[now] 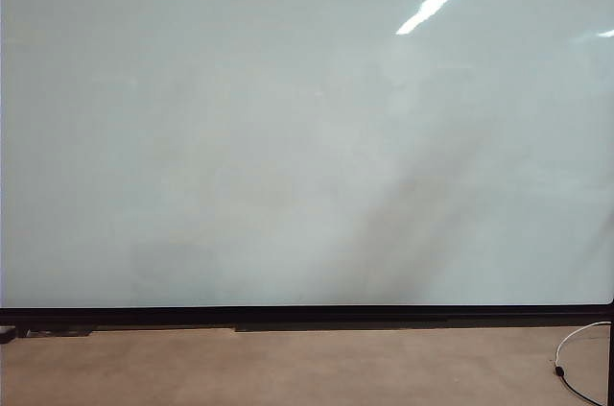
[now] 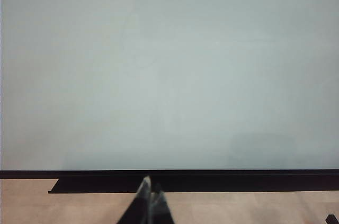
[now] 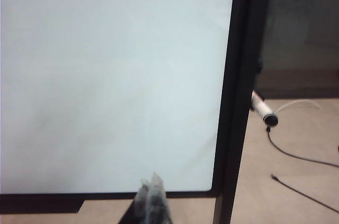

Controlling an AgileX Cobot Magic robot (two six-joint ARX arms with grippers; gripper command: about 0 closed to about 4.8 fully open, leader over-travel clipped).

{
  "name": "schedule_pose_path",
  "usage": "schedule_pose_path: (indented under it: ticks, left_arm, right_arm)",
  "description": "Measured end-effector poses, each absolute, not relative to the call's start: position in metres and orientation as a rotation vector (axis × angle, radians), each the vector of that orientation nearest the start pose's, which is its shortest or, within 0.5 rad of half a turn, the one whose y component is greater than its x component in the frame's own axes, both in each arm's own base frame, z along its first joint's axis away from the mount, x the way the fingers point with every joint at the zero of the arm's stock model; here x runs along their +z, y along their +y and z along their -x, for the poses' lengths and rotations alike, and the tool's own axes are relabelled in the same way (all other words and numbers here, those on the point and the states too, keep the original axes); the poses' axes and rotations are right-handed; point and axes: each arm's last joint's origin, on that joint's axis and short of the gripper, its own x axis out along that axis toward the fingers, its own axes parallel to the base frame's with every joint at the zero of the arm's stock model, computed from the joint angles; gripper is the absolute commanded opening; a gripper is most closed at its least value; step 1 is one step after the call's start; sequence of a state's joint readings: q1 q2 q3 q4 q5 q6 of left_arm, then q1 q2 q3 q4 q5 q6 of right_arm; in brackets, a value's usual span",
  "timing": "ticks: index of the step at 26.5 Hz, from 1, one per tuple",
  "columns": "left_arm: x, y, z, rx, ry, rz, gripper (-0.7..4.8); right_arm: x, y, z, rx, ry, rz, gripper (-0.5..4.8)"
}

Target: Pick up the pen on the shelf to the right of the whiteboard and draw a check mark.

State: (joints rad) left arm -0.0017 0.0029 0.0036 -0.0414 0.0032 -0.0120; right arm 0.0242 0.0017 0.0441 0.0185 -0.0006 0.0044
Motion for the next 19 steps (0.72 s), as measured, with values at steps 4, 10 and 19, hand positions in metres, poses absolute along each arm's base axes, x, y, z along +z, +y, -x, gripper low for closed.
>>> schedule_pose_path:
  ticks: [4, 10, 19]
  left_arm:
    - [0.1605, -0.0003, -0.0976, -0.005, 0.041, 0.012, -0.05]
    - [0.1605, -0.0003, -0.0976, -0.005, 0.041, 0.012, -0.04]
    - [0.1605, -0.0003, -0.0976, -0.005, 0.041, 0.012, -0.04]
  right_arm:
    - [0.1872, 0.0022, -0.0930, 0.021, -0.081, 0.007, 0.13]
    - [0.1896, 0.0020, -0.0923, 0.016, -0.083, 0.008, 1.22]
    - [0.1896, 0.0009, -0.0923, -0.019, -0.083, 0.010, 2.76]
